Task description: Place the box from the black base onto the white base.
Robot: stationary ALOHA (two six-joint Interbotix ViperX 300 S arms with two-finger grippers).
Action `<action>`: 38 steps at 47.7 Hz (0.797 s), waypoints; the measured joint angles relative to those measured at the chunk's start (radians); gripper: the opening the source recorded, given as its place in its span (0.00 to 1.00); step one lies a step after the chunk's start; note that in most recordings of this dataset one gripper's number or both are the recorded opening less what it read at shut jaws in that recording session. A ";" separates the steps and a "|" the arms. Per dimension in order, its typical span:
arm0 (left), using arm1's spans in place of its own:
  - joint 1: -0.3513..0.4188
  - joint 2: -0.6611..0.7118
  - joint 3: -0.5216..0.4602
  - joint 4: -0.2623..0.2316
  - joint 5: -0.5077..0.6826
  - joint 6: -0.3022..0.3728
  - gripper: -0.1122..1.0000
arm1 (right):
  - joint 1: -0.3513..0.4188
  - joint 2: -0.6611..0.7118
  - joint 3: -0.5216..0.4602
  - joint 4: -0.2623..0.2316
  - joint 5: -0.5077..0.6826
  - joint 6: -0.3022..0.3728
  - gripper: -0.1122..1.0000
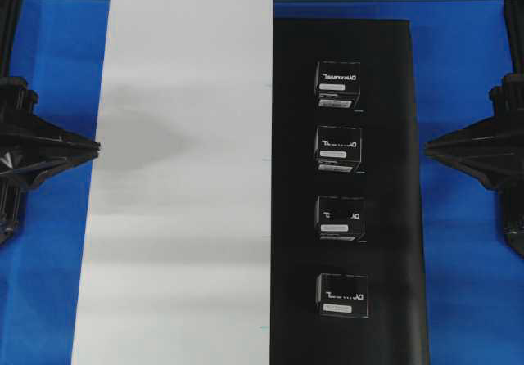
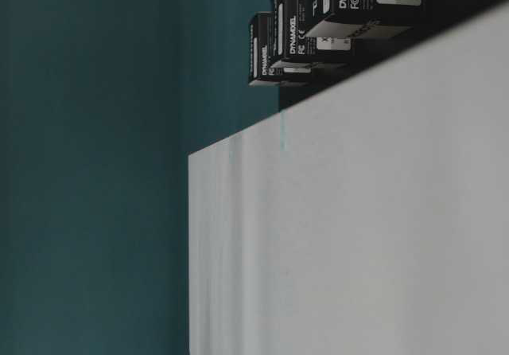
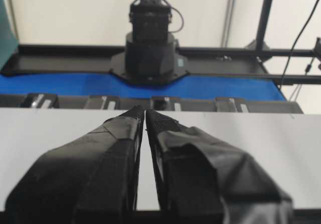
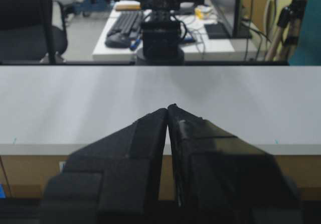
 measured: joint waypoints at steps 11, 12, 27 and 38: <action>0.000 -0.018 -0.017 0.012 0.091 0.005 0.06 | -0.002 -0.017 -0.003 0.041 0.080 0.057 0.16; 0.000 -0.023 -0.021 0.012 0.100 0.005 0.06 | -0.003 -0.021 -0.005 0.044 0.097 0.066 0.15; 0.000 -0.060 -0.081 0.012 0.287 -0.031 0.05 | -0.135 -0.077 -0.140 0.055 0.595 0.184 0.14; 0.000 -0.066 -0.117 0.012 0.376 -0.031 0.05 | -0.242 -0.080 -0.272 0.054 1.012 0.184 0.14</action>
